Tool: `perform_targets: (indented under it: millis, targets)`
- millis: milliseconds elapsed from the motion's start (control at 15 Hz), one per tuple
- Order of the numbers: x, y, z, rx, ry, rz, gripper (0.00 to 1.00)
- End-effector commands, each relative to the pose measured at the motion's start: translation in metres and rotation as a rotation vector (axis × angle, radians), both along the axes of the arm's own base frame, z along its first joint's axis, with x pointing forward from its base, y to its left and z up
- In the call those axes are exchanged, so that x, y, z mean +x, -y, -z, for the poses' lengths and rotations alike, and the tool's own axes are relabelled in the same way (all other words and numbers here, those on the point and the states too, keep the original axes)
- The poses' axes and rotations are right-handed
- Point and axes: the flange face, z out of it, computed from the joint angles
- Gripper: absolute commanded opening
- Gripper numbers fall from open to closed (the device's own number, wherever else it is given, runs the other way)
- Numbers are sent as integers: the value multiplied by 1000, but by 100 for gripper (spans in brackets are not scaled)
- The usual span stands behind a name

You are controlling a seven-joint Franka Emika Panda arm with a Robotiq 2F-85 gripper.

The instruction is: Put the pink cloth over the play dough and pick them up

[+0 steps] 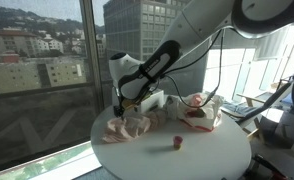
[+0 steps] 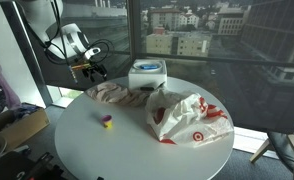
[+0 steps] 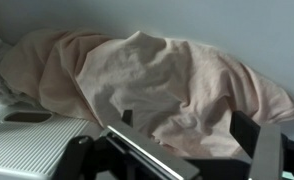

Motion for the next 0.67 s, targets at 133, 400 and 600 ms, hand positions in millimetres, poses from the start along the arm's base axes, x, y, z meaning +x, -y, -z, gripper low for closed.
perform_targets:
  millis: [133, 400, 600]
  targets:
    - [50, 31, 58, 13, 30, 103, 100]
    - [50, 53, 91, 0, -6, 154, 100]
    - [47, 57, 111, -20, -46, 151, 75]
